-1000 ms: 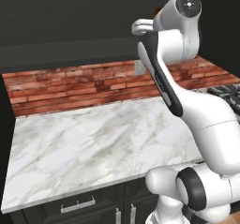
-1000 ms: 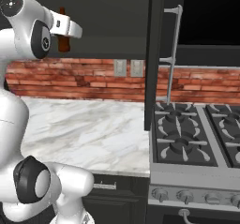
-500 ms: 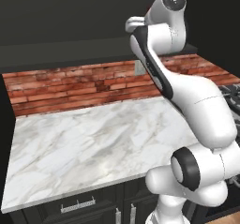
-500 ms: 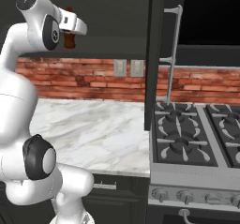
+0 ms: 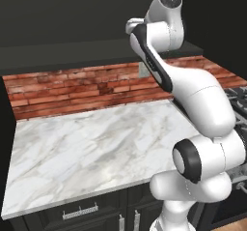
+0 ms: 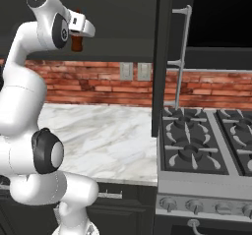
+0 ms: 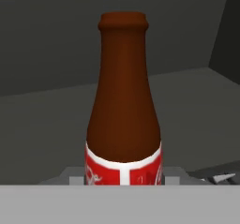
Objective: Pick the bottled drink from the counter and place it in the open cabinet.
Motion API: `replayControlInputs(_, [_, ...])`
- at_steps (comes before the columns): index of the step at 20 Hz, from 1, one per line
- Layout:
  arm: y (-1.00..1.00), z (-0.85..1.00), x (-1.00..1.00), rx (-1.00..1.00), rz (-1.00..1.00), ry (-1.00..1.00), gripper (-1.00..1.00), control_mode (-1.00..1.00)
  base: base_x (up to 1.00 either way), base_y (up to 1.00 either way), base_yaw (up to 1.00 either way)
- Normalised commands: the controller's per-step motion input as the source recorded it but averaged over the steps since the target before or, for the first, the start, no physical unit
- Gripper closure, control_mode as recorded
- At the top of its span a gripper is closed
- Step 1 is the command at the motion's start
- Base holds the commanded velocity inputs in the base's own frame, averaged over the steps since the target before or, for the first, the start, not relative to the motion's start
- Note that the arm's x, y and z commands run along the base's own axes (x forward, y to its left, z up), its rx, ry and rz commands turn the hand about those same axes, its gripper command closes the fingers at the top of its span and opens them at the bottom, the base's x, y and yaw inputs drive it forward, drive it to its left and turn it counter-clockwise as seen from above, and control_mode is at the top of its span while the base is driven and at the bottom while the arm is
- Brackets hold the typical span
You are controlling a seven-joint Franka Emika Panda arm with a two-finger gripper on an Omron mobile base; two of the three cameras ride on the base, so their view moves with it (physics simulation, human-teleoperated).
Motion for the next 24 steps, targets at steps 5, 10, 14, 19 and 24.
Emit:
replayControlInputs(5, [0.04, -0.07, 0.23, 0.00, 0.00, 0.00, 1.00, -1.00, 0.00, 0.00, 0.00])
replayControlInputs(10, [0.02, -0.05, 0.19, 0.00, 0.00, 0.00, 1.00, -1.00, 0.00, 0.00, 0.00])
replayControlInputs(14, [0.00, -0.07, 0.25, 0.00, 0.00, 0.00, 1.00, -1.00, 0.00, 0.00, 0.00])
replayControlInputs(19, [0.00, -0.12, 0.30, -0.01, 0.00, 0.00, 1.00, -1.00, 0.00, 0.00, 0.00])
replayControlInputs(24, [0.03, -0.03, 0.21, -0.04, 0.00, 0.00, 1.00, -1.00, 0.00, 0.00, 0.00])
